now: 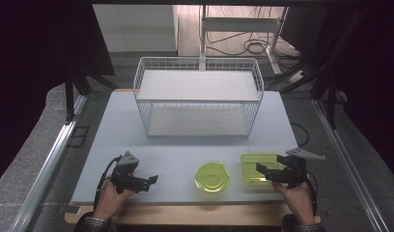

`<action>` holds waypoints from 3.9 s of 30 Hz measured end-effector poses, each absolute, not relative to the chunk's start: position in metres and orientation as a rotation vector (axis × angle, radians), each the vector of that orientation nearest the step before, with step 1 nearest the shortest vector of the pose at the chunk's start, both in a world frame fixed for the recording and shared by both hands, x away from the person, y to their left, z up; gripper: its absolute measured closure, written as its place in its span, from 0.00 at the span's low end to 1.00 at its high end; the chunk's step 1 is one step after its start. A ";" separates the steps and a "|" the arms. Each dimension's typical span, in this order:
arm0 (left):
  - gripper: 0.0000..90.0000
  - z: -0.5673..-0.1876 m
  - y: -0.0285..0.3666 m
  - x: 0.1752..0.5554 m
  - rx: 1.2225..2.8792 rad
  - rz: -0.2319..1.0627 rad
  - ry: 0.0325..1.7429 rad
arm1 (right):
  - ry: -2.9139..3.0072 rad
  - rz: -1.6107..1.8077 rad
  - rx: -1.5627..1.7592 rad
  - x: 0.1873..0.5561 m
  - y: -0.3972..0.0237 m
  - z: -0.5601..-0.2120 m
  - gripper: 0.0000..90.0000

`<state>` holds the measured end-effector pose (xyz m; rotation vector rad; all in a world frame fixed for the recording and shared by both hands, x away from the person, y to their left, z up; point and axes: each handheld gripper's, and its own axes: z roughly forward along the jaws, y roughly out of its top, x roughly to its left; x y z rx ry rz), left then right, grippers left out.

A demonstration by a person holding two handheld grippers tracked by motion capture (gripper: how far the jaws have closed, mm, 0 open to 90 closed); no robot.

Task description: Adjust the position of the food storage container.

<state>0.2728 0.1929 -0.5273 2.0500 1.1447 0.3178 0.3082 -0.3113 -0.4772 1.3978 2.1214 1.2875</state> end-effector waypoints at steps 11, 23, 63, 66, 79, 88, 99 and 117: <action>0.06 -0.516 0.185 0.265 2.070 0.364 1.070 | 2.145 1.159 1.372 0.306 -0.301 -0.479 0.07; 0.19 -0.512 0.174 0.260 2.097 0.400 1.001 | 2.160 1.136 1.344 0.306 -0.297 -0.481 0.12; 1.00 -0.471 0.017 0.242 2.123 0.137 0.541 | 2.164 1.043 1.324 0.304 -0.291 -0.484 0.16; 1.00 -0.473 0.000 0.242 2.132 0.131 0.520 | 2.160 1.047 1.315 0.303 -0.292 -0.483 0.16; 1.00 -0.491 -0.011 0.253 2.190 0.139 0.601 | 2.157 1.049 1.309 0.303 -0.292 -0.483 0.16; 1.00 -0.494 0.023 0.268 2.181 0.174 0.713 | 2.158 1.040 1.307 0.303 -0.291 -0.484 0.16; 1.00 -0.472 0.016 0.287 2.180 0.187 0.704 | 2.159 1.033 1.302 0.303 -0.290 -0.484 0.17; 1.00 -0.477 0.008 0.323 2.239 0.229 0.788 | 2.160 1.033 1.295 0.303 -0.290 -0.484 0.17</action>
